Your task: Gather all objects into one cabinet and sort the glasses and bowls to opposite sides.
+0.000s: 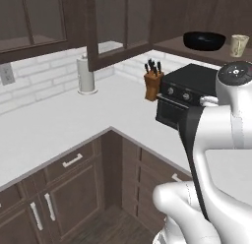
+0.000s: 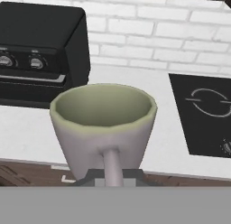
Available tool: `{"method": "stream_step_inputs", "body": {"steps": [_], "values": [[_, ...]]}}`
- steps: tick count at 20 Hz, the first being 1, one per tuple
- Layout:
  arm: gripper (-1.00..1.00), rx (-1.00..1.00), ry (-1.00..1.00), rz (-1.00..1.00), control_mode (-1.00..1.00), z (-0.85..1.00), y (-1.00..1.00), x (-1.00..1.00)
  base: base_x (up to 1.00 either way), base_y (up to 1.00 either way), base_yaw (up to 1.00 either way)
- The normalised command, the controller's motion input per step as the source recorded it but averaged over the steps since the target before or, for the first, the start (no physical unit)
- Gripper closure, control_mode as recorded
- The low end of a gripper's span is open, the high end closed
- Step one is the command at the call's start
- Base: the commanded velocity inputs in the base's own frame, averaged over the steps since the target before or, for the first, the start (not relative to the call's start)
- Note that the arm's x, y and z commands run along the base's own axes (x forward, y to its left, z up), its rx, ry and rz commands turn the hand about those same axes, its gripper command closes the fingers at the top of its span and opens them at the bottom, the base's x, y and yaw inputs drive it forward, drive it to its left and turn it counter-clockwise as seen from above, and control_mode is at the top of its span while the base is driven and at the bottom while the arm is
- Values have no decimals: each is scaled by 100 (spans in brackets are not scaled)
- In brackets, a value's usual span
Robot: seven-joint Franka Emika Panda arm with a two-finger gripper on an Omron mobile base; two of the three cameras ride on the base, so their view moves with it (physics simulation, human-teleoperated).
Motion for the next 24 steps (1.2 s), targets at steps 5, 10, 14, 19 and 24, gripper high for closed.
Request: {"method": "stream_step_inputs", "body": {"steps": [5,10,14,19,24], "values": [[100,0,0,0,100,0,0,0,91,0,-1],[100,0,0,0,100,0,0,0,84,15,-12],[100,0,0,0,100,0,0,0,67,24,-15],[100,0,0,0,100,0,0,0,70,15,-18],[100,0,0,0,100,0,0,0,82,1,-22]]}}
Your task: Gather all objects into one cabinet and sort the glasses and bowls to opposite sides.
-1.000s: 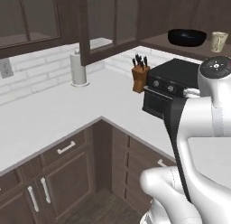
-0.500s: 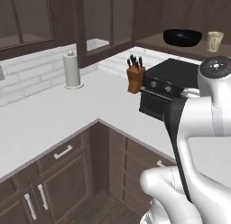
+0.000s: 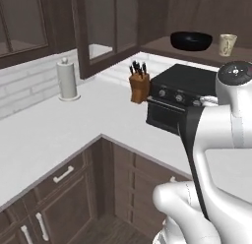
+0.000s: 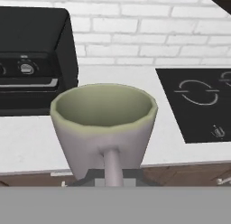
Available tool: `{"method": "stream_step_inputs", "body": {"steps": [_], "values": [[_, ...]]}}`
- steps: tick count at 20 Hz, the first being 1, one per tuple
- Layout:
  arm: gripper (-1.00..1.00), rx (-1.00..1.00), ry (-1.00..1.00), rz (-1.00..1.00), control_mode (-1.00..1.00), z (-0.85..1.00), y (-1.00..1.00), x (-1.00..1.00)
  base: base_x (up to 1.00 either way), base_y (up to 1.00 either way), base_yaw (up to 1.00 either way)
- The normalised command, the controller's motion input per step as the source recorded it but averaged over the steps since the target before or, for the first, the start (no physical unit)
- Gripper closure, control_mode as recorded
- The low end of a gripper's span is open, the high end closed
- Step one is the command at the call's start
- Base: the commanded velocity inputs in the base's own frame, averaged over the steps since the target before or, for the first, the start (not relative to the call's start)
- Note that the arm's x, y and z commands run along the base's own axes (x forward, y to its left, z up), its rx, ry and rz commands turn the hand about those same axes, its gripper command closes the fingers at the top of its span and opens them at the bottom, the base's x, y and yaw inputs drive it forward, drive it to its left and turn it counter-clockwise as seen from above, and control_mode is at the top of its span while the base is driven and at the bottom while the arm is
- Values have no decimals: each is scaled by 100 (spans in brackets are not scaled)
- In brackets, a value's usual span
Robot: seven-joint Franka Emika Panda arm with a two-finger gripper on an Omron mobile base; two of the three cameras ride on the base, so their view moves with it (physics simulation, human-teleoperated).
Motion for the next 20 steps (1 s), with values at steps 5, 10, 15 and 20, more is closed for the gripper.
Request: {"method": "stream_step_inputs", "body": {"steps": [5,10,15,20], "values": [[100,0,0,0,100,0,0,0,87,0,-32],[100,0,0,0,100,0,0,0,70,0,-35],[100,0,0,0,100,0,0,0,61,0,-26],[100,0,0,0,100,0,0,0,93,-25,-16]]}}
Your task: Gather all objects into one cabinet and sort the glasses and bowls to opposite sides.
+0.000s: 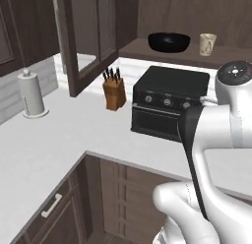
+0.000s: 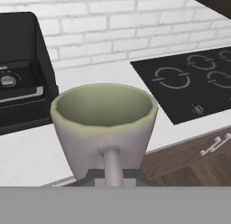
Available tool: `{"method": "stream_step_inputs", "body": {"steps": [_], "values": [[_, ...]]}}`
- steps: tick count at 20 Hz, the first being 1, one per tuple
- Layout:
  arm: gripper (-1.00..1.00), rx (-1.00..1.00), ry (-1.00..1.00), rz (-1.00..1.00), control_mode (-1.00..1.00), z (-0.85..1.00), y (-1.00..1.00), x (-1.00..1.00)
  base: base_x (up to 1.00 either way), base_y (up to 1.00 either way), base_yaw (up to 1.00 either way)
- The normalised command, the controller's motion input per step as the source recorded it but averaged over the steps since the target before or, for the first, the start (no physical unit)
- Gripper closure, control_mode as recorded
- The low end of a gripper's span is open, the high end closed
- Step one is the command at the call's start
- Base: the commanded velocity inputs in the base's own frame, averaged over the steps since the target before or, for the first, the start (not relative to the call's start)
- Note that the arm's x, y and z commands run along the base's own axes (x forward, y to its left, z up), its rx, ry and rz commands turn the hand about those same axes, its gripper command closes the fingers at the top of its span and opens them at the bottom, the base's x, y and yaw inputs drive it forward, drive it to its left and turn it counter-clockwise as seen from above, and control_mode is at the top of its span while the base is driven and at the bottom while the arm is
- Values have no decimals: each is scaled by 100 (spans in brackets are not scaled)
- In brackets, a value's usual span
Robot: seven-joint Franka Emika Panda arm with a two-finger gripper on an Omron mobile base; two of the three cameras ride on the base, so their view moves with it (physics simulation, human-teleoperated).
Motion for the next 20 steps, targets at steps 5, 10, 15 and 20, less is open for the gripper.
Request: {"method": "stream_step_inputs", "body": {"steps": [5,10,15,20], "values": [[100,0,0,0,100,0,0,0,100,-29,-23],[100,0,0,0,100,0,0,0,100,-28,-34],[100,0,0,0,100,0,0,0,100,-14,-33],[100,0,0,0,100,0,0,0,80,-10,-3]]}}
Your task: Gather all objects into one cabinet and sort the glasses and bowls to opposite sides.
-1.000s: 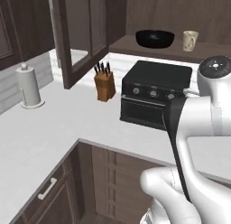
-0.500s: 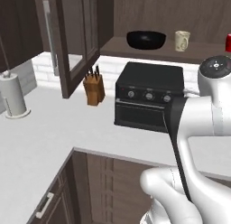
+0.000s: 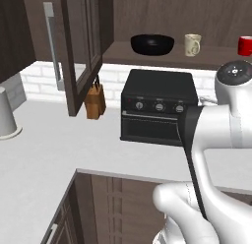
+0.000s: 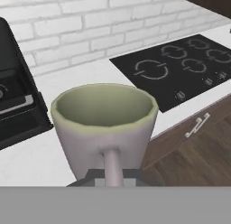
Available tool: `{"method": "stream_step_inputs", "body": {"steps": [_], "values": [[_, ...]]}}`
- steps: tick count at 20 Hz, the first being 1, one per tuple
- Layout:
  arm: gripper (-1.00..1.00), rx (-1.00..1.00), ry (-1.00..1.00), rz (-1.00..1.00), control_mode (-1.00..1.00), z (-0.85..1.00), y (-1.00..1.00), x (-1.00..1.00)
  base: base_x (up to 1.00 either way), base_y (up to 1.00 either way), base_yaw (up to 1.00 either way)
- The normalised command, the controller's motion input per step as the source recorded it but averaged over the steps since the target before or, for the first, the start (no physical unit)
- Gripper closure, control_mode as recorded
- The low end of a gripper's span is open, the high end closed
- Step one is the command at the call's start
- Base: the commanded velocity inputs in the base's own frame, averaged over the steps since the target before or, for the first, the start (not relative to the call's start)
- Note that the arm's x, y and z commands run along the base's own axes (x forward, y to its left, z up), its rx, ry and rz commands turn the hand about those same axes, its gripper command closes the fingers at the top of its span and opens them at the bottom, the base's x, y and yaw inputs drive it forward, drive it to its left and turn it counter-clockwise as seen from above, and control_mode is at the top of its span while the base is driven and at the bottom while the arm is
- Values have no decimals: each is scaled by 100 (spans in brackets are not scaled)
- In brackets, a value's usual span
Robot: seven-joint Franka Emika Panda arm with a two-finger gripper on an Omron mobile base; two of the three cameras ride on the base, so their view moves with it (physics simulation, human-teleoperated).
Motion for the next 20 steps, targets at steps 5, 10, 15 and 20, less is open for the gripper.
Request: {"method": "stream_step_inputs", "body": {"steps": [5,10,15,20], "values": [[100,0,0,0,100,0,0,0,51,-19,0],[100,0,-23,6,-100,-21,-18,7,6,-4,1],[100,0,-34,13,-100,-6,-14,0,0,0,0],[100,-2,-29,11,-100,0,-3,0,0,0,0]]}}
